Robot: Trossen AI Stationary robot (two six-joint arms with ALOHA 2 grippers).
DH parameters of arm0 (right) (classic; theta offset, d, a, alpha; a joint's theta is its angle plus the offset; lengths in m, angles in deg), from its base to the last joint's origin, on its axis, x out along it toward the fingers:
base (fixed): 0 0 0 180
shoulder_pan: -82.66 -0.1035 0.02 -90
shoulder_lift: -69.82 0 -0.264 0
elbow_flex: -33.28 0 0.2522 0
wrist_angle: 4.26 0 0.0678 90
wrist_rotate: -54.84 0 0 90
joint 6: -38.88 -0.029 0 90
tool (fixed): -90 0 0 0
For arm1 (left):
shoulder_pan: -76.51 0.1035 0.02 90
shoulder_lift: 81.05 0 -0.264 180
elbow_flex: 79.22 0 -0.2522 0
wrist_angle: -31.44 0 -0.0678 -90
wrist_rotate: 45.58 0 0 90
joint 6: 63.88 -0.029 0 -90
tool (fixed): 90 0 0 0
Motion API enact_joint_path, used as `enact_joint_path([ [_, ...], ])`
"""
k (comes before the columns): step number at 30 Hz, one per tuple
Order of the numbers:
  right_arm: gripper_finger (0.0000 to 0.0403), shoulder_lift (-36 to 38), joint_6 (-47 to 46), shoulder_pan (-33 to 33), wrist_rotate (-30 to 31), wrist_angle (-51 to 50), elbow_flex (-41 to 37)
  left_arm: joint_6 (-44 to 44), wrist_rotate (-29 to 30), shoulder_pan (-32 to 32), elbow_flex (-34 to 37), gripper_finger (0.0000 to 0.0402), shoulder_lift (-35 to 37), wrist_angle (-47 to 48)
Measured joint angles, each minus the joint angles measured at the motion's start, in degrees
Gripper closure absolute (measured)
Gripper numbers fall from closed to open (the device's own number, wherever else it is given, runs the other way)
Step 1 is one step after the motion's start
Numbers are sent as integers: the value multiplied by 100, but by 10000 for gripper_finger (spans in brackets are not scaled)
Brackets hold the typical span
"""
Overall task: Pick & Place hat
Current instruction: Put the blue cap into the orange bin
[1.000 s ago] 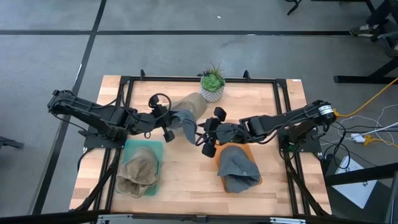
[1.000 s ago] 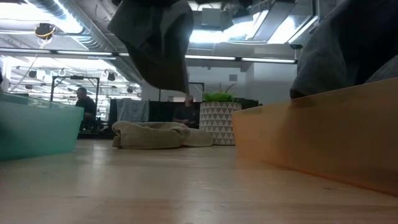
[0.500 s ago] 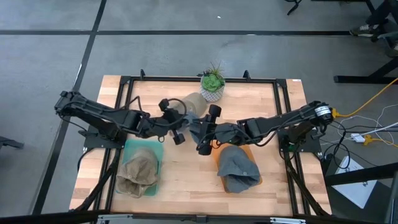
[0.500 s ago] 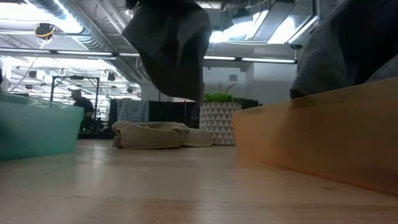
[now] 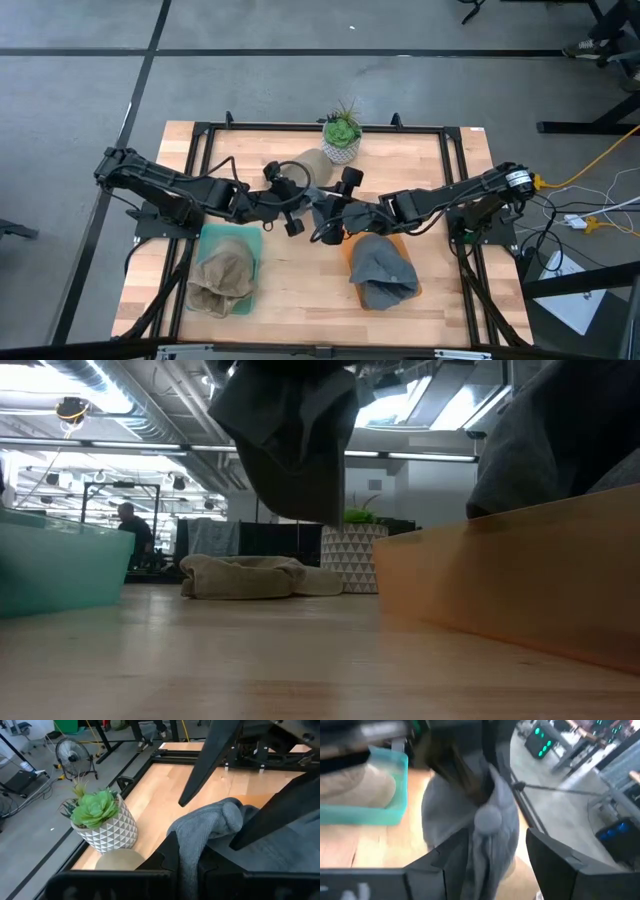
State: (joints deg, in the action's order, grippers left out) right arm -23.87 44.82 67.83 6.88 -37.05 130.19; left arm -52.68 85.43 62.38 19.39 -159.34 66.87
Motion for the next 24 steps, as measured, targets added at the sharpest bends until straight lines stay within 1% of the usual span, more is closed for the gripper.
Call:
enact_joint_path([
  [3,216,0,-198,0,66,-227,0,0,-8,0,0,396,-1,-5],
  [5,235,0,-278,0,127,-316,0,2,-55,0,0,396,-1,-3],
  [8,284,0,-326,0,190,-315,0,2,-218,2,0,395,-1,-6],
  [12,374,0,-329,0,190,-280,0,2,-547,0,1,387,-1,-1],
  [13,386,0,-320,0,186,-280,0,0,-622,0,0,384,-1,6],
  [17,381,17,-245,0,177,-306,0,2,-696,-10,2,367,1,146],
  [20,388,151,-78,-74,186,-533,-2,-67,-912,-57,2,346,2,209],
  [24,392,515,-107,-214,197,-997,-2,-292,-1750,-166,2,319,83,178],
])
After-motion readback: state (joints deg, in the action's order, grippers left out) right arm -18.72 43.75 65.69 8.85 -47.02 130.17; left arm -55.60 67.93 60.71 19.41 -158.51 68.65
